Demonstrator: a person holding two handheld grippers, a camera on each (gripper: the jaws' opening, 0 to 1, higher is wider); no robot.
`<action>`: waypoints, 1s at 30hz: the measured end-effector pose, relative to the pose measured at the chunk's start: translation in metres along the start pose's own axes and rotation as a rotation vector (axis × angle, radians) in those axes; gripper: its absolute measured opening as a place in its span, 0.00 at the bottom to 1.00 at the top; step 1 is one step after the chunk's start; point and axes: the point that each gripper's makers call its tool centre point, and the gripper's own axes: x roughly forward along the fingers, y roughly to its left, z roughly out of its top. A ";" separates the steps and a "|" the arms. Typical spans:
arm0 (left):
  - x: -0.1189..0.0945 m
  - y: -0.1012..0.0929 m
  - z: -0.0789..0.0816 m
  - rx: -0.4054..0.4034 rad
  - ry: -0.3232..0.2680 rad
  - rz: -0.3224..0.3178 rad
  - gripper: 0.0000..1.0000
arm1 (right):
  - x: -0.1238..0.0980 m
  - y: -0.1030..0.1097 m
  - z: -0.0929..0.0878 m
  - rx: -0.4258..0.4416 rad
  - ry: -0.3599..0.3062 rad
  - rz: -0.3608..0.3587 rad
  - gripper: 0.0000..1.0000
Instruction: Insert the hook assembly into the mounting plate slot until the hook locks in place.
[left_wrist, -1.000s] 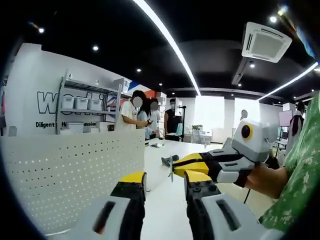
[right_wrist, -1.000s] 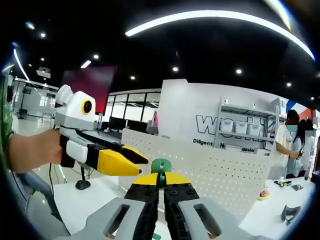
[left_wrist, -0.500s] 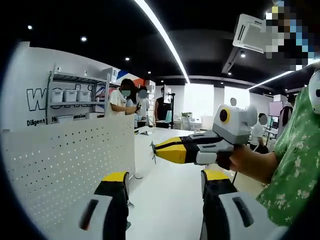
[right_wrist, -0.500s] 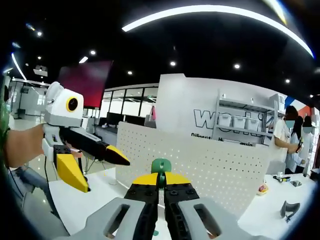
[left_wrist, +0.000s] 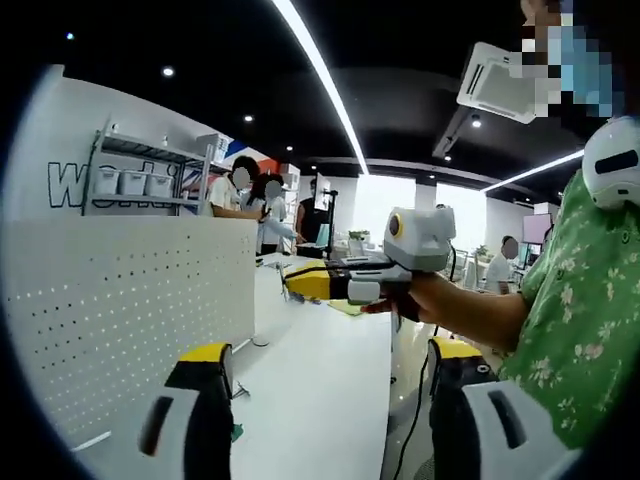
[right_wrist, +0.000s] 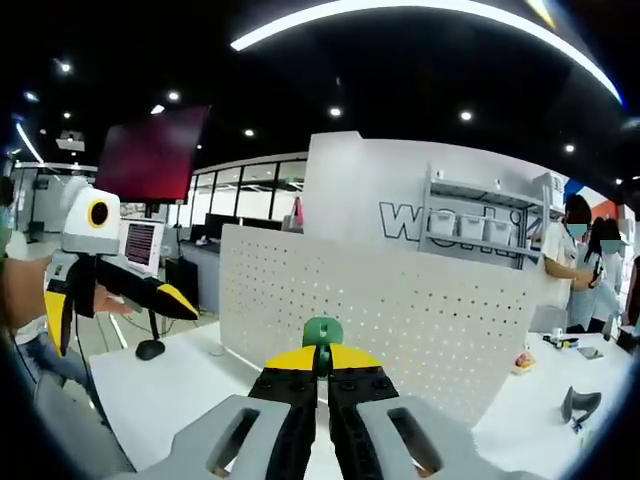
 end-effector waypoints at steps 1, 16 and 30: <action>-0.004 0.000 -0.006 -0.002 0.003 0.006 0.83 | 0.001 -0.001 -0.002 0.001 0.003 -0.002 0.01; -0.032 -0.005 -0.035 -0.009 -0.041 0.069 0.93 | 0.019 -0.015 -0.015 -0.009 0.019 -0.051 0.01; -0.035 0.008 -0.030 -0.017 -0.067 0.111 0.94 | 0.047 -0.034 -0.007 -0.011 -0.011 -0.114 0.01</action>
